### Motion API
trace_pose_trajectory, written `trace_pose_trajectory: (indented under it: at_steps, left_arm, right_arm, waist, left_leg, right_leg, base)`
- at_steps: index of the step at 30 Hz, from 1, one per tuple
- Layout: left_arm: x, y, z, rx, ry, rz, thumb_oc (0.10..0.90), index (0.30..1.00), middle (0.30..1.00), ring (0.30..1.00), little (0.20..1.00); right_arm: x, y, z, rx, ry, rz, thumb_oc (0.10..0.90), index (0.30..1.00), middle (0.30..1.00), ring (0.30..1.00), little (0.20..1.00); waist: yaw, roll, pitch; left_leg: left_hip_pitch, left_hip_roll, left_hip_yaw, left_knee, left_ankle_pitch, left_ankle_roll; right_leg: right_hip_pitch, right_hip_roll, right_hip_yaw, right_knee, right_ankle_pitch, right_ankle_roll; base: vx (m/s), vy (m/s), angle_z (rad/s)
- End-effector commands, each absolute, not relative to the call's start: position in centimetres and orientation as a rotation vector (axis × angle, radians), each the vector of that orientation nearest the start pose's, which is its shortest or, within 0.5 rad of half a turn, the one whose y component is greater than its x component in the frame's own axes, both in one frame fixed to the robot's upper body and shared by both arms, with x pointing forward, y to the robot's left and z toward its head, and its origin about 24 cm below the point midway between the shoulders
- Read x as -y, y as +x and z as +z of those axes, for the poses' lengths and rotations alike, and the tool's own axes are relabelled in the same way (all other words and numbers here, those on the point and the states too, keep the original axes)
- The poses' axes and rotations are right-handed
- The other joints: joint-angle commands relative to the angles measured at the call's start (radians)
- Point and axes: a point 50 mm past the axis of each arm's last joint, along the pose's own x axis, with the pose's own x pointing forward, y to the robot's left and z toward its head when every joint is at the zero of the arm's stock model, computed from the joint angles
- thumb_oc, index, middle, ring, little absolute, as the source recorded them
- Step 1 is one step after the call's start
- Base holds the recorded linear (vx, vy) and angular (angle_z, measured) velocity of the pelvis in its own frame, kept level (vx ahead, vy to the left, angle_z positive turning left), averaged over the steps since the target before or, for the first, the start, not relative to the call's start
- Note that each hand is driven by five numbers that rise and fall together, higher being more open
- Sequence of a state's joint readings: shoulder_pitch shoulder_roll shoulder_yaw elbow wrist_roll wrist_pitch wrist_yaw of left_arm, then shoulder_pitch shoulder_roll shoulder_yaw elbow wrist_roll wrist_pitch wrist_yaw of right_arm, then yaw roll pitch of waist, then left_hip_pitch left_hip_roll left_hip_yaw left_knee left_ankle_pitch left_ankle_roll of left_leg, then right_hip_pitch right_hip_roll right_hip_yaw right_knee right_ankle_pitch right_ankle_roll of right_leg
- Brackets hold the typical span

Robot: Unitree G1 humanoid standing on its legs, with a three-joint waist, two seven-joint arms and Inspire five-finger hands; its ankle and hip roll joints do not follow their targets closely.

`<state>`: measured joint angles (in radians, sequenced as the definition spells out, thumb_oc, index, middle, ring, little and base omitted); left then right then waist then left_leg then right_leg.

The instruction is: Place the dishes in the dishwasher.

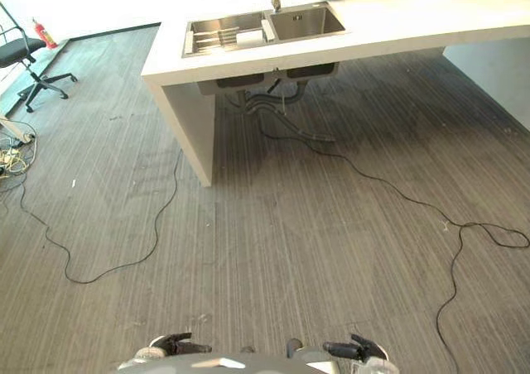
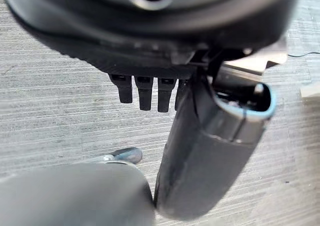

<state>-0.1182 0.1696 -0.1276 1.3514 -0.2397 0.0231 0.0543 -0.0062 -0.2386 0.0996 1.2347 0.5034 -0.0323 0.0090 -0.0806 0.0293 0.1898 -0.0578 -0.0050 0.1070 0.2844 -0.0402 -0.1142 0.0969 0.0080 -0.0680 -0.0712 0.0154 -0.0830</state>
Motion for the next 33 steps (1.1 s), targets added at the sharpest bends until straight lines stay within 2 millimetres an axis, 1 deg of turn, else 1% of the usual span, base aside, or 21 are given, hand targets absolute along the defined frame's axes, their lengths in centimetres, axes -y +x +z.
trace_pose_trajectory:
  at_steps: [1,2,4,7,9,13,14,17,18,19,20,21,22,24,25,26,27,29,31,32,33]
  left_arm:
    - [-19.7,11.8,-16.4,-1.251,0.007,0.173,0.800,0.900,0.900,0.900,0.900]
    - [-19.2,11.8,-16.5,-1.257,-0.009,0.173,0.800,0.900,0.900,0.900,0.900]
    - [-19.1,11.5,-16.6,-1.268,-0.004,0.167,0.800,0.900,0.900,0.900,0.900]
    - [-18.9,9.3,-17.2,-1.333,0.039,0.155,0.800,0.900,0.900,0.900,0.900]
    - [-18.6,9.1,-17.2,-1.338,0.033,0.160,0.800,0.900,0.900,0.900,0.900]
    - [-19.3,8.5,-17.3,-1.331,-0.017,0.259,0.800,0.900,0.900,0.900,0.900]
    - [-20.6,9.6,-16.8,-1.237,-0.099,0.422,0.800,0.900,0.900,0.900,0.900]
    - [-21.0,10.9,-16.4,-1.179,-0.085,0.443,0.800,0.900,0.900,0.900,0.900]
    - [-21.5,12.7,-15.6,-1.094,-0.059,0.462,0.800,0.900,0.900,0.900,0.900]
    - [-23.2,18.9,-12.1,-0.807,-0.019,0.512,0.800,0.900,0.900,0.900,0.900]
    - [-23.2,18.9,-12.1,-0.807,-0.019,0.512,0.800,0.900,0.900,0.900,0.900]
    - [-24.0,25.3,-4.7,-0.354,-0.048,0.562,0.800,0.900,0.900,0.900,0.900]
    - [-23.4,27.5,0.3,-0.098,-0.024,0.534,0.800,0.900,0.900,0.900,0.900]
    - [-23.4,27.4,0.3,-0.100,-0.023,0.534,0.800,0.900,0.900,0.900,0.900]
    - [-23.9,28.2,7.8,0.263,0.152,0.583,0.800,0.900,0.900,0.900,0.900]
    - [-24.0,28.0,10.8,0.417,0.151,0.618,0.800,0.900,0.900,0.900,0.900]
    - [-24.0,27.9,10.8,0.417,0.152,0.620,0.800,0.900,0.900,0.900,0.900]
    - [-23.6,27.5,16.1,0.686,0.169,0.657,0.800,0.900,0.900,0.900,0.900]
    - [-23.1,27.1,16.8,0.729,0.161,0.632,0.800,0.900,0.900,0.900,0.900]
    - [-22.5,26.8,17.1,0.754,0.179,0.609,0.800,0.900,0.900,0.900,0.900]
    - [-22.5,26.8,17.1,0.754,0.179,0.609,0.800,0.900,0.900,0.900,0.900]
  right_arm:
    - [26.1,11.4,-14.7,-1.046,0.155,-0.397,0.800,0.900,0.900,0.900,0.900]
    - [26.4,11.5,-14.7,-1.061,0.133,-0.401,0.800,0.900,0.900,0.900,0.900]
    - [26.6,11.3,-14.7,-1.071,0.125,-0.408,0.800,0.900,0.900,0.900,0.900]
    - [27.1,9.7,-14.9,-1.097,0.102,-0.429,0.800,0.900,0.900,0.900,0.900]
    - [27.3,9.7,-14.9,-1.106,0.074,-0.429,0.800,0.900,0.900,0.900,0.900]
    - [26.6,8.8,-15.4,-1.164,0.048,-0.417,0.800,0.900,0.900,0.900,0.900]
    - [25.7,7.4,-15.9,-1.194,0.062,-0.417,0.800,0.900,0.900,0.900,0.900]
    - [25.6,7.3,-16.0,-1.198,0.058,-0.420,0.800,0.900,0.900,0.900,0.900]
    - [25.6,7.3,-16.0,-1.191,0.055,-0.429,0.800,0.900,0.900,0.900,0.900]
    - [26.2,8.1,-15.6,-1.143,0.054,-0.457,0.800,0.900,0.900,0.900,0.900]
    - [26.2,8.1,-15.6,-1.143,0.054,-0.457,0.800,0.900,0.900,0.900,0.900]
    - [26.6,9.0,-15.1,-1.072,0.049,-0.481,0.800,0.900,0.900,0.900,0.900]
    - [26.4,9.2,-14.9,-1.038,0.050,-0.495,0.800,0.900,0.900,0.900,0.900]
    - [26.5,9.1,-14.9,-1.040,0.050,-0.496,0.800,0.900,0.900,0.900,0.900]
    - [26.6,9.7,-14.5,-0.976,0.048,-0.540,0.800,0.900,0.900,0.900,0.900]
    - [26.4,10.2,-14.4,-0.950,0.065,-0.536,0.800,0.900,0.900,0.900,0.900]
    - [26.4,10.2,-14.4,-0.950,0.064,-0.535,0.800,0.900,0.900,0.900,0.900]
    - [26.2,9.4,-14.5,-0.962,0.064,-0.505,0.800,0.900,0.900,0.900,0.900]
    - [26.3,8.6,-14.8,-0.994,0.046,-0.499,0.800,0.900,0.900,0.900,0.900]
    - [26.2,7.9,-15.0,-1.015,0.039,-0.511,0.800,0.900,0.900,0.900,0.900]
    - [26.2,7.9,-15.0,-1.016,0.039,-0.511,0.800,0.900,0.900,0.900,0.900]
  waist:
    - [0.013,-0.023,0.059]
    - [0.024,-0.035,0.076]
    - [0.034,-0.026,0.074]
    - [0.068,0.024,0.042]
    - [0.100,0.037,0.034]
    - [0.136,0.022,0.001]
    - [0.145,0.004,-0.037]
    - [0.146,-0.012,-0.048]
    - [0.149,-0.025,-0.058]
    - [0.146,-0.040,-0.066]
    - [0.146,-0.040,-0.066]
    - [0.135,-0.051,-0.059]
    - [0.128,-0.039,-0.042]
    - [0.124,-0.053,-0.042]
    - [0.075,-0.019,0.010]
    - [0.066,-0.012,0.022]
    - [0.064,-0.010,0.021]
    - [0.023,-0.007,0.039]
    - [0.002,-0.019,0.031]
    - [-0.012,-0.025,0.025]
    - [-0.011,-0.024,0.027]
  left_leg:
    - [-0.100,0.018,-0.086,0.302,0.080,-0.023]
    - [-0.179,-0.001,-0.074,0.338,0.081,-0.018]
    - [-0.210,0.003,-0.043,0.257,0.076,-0.008]
    - [-0.243,0.062,0.100,-0.162,0.121,0.021]
    - [-0.267,0.062,0.121,-0.298,0.163,0.022]
    - [-0.251,0.055,0.114,-0.322,0.201,0.026]
    - [-0.204,0.025,0.093,-0.338,0.265,0.043]
    - [-0.191,0.008,0.084,-0.342,0.257,0.051]
    - [-0.173,-0.007,0.079,-0.345,0.242,0.059]
    - [-0.137,-0.032,0.072,-0.347,0.207,0.075]
    - [-0.137,-0.032,0.072,-0.347,0.207,0.075]
    - [-0.089,-0.052,0.054,-0.350,0.163,0.095]
    - [-0.059,-0.037,0.046,-0.356,0.152,0.106]
    - [-0.054,-0.054,0.045,-0.356,0.144,0.107]
    - [0.046,-0.026,0.009,-0.372,0.093,0.121]
    - [0.066,-0.014,-0.003,-0.372,0.075,0.116]
    - [0.063,-0.011,-0.005,-0.372,0.077,0.115]
    - [0.128,0.009,-0.021,-0.372,0.032,0.086]
    - [0.152,0.007,-0.041,-0.372,0.009,0.062]
    - [0.168,0.007,-0.055,-0.372,-0.014,0.057]
    - [0.172,0.008,-0.055,-0.372,-0.015,0.057]
  right_leg:
    - [0.087,-0.029,0.040,0.001,-0.130,0.107]
    - [0.105,-0.045,0.046,0.001,-0.143,0.102]
    - [0.125,-0.039,0.050,-0.002,-0.161,0.103]
    - [0.207,-0.005,0.079,-0.016,-0.236,0.128]
    - [0.249,-0.009,0.116,-0.016,-0.270,0.130]
    - [0.317,-0.038,0.159,-0.015,-0.302,0.141]
    - [0.311,-0.069,0.167,0.073,-0.312,0.150]
    - [0.295,-0.084,0.160,0.118,-0.309,0.165]
    - [0.284,-0.096,0.156,0.162,-0.284,0.184]
    - [0.238,-0.105,0.150,0.287,-0.185,0.224]
    - [0.238,-0.105,0.150,0.287,-0.185,0.224]
    - [0.156,-0.108,0.128,0.486,-0.030,0.261]
    - [0.104,-0.087,0.117,0.595,0.076,0.272]
    - [0.107,-0.103,0.113,0.608,0.058,0.275]
    - [-0.075,-0.107,0.052,0.829,0.045,0.260]
    - [-0.137,-0.123,0.021,0.818,-0.026,0.243]
    - [-0.139,-0.121,0.019,0.818,-0.024,0.240]
    - [-0.231,-0.150,-0.016,0.581,-0.153,0.219]
    - [-0.220,-0.138,0.026,0.330,-0.128,0.236]
    - [-0.197,-0.123,0.085,0.195,-0.102,0.247]
    - [-0.189,-0.122,0.084,0.187,-0.098,0.247]
  base:
    - [0.09,-0.145,-0.46]
    - [0.17,-0.030,-0.52]
    - [0.23,-0.005,-0.09]
    - [0.53,0.124,-0.16]
    - [0.37,0.076,-0.03]
    - [0.53,0.098,-0.62]
    - [0.49,0.119,-0.65]
    - [0.34,0.076,-0.35]
    - [0.37,0.081,-0.01]
    - [0.37,0.081,0.08]
    - [0.42,0.095,0.51]
    - [0.28,0.083,0.64]
    - [0.31,0.079,0.81]
    - [0.23,0.075,0.48]
    - [0.43,0.140,0.21]
    - [0.42,0.136,0.09]
    - [0.36,-0.020,0.07]
    - [0.44,-0.144,0.19]
    - [0.40,-0.209,0.40]
    - [0.29,-0.128,0.54]
    - [0.32,-0.162,0.45]
